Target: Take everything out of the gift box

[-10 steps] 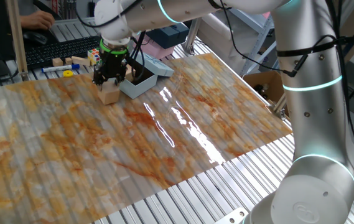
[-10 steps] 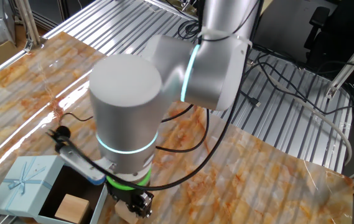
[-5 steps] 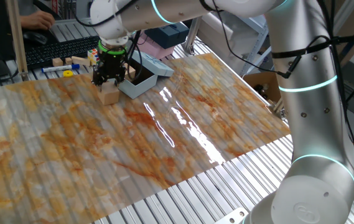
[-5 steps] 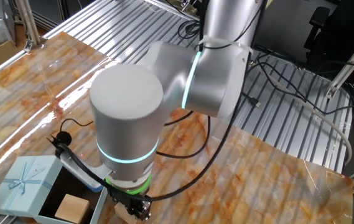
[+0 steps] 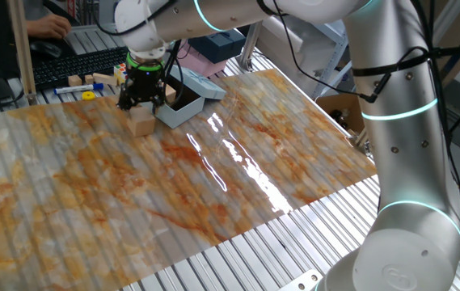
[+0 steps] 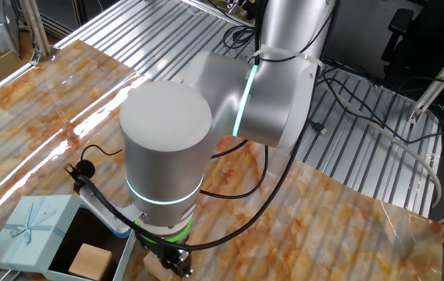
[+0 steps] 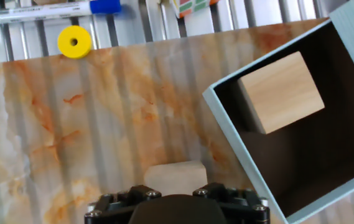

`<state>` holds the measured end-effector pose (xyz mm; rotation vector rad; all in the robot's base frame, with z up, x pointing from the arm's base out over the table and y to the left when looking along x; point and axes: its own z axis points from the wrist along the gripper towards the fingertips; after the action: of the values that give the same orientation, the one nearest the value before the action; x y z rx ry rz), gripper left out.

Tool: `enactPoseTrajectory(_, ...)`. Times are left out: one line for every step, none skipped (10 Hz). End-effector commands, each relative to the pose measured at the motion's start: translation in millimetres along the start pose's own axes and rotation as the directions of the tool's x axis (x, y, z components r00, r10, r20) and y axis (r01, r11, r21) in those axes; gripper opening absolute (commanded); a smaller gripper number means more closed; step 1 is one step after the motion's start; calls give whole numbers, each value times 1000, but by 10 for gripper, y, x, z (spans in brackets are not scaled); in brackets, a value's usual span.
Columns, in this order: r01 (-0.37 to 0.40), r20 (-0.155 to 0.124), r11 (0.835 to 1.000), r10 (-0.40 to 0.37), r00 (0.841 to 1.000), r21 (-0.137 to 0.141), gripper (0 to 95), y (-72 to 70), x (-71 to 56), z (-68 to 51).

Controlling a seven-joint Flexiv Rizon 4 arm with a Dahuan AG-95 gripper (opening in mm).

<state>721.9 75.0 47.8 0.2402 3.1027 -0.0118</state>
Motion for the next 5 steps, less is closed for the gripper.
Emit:
enactPoseTrajectory(5,-20,1000,-5,1000,-2,950,20,-15,-54)
enactPoseTrajectory(7,-28,1000,-6,1000,1,950,22,-11,-105)
enactPoseTrajectory(17,-33,1000,-17,999,0,760,23,-9,-157)
enactPoseTrajectory(27,-34,1000,-26,999,10,760,19,-12,-195)
enactPoseTrajectory(50,-34,999,-49,998,20,760,11,-31,-262)
